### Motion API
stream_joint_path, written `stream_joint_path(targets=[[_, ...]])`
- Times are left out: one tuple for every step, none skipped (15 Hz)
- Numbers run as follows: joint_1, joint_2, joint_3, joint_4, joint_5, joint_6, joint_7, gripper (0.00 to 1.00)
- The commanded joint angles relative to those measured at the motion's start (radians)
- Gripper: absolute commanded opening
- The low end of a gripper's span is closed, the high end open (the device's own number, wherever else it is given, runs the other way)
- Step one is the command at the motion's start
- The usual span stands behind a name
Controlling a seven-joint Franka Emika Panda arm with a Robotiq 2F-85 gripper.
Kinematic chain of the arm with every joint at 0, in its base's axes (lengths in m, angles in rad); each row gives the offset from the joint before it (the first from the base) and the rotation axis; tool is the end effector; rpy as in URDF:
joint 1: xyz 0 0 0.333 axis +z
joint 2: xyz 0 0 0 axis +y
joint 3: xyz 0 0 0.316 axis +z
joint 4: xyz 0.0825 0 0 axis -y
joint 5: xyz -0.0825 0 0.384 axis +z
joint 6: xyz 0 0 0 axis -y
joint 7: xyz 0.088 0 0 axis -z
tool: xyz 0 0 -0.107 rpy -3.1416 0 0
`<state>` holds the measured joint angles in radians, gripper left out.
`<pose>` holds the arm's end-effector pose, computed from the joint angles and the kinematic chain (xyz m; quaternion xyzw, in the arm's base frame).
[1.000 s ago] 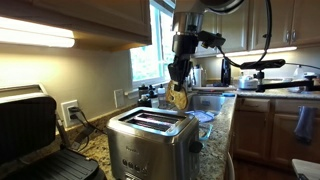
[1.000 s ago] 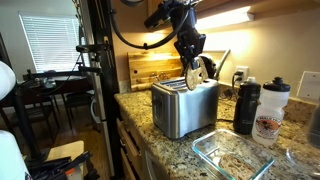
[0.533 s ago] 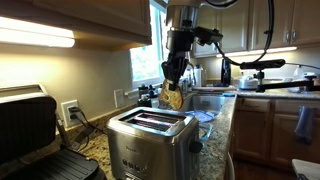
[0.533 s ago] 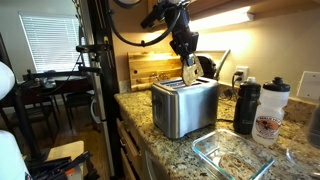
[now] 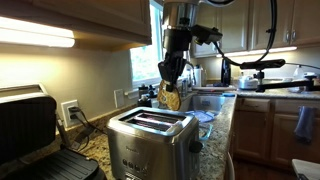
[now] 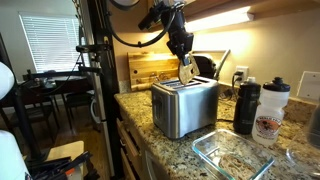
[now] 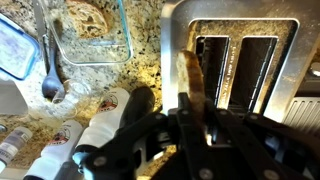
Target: Pick up a slice of bread from the glass bowl and put it in the toaster.
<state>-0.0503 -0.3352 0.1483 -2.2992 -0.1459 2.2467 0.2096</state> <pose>0.4730 0.0470 0.5081 0.9865 -0.0185 0.1493 0.0651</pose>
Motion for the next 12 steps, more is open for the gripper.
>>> stream_joint_path(targets=[[0.017, -0.005, 0.002, 0.011, -0.022, -0.026, 0.046, 0.08], [0.018, -0.002, 0.004, 0.014, -0.021, -0.028, 0.047, 0.08], [0.021, 0.001, 0.005, 0.016, -0.019, -0.031, 0.045, 0.08], [0.024, 0.006, 0.008, 0.018, -0.022, -0.032, 0.048, 0.08], [0.027, 0.01, 0.01, 0.02, -0.023, -0.033, 0.049, 0.08], [0.031, 0.016, 0.011, 0.022, -0.021, -0.035, 0.048, 0.08], [0.035, 0.022, 0.011, 0.026, -0.015, -0.039, 0.043, 0.08], [0.037, 0.027, 0.012, 0.028, -0.015, -0.04, 0.042, 0.08], [0.039, 0.032, 0.013, 0.029, -0.016, -0.04, 0.043, 0.08], [0.041, 0.036, 0.013, 0.031, -0.016, -0.041, 0.042, 0.08], [0.041, 0.041, 0.012, 0.034, -0.016, -0.041, 0.041, 0.08], [0.041, 0.047, 0.011, 0.036, -0.015, -0.041, 0.04, 0.08]])
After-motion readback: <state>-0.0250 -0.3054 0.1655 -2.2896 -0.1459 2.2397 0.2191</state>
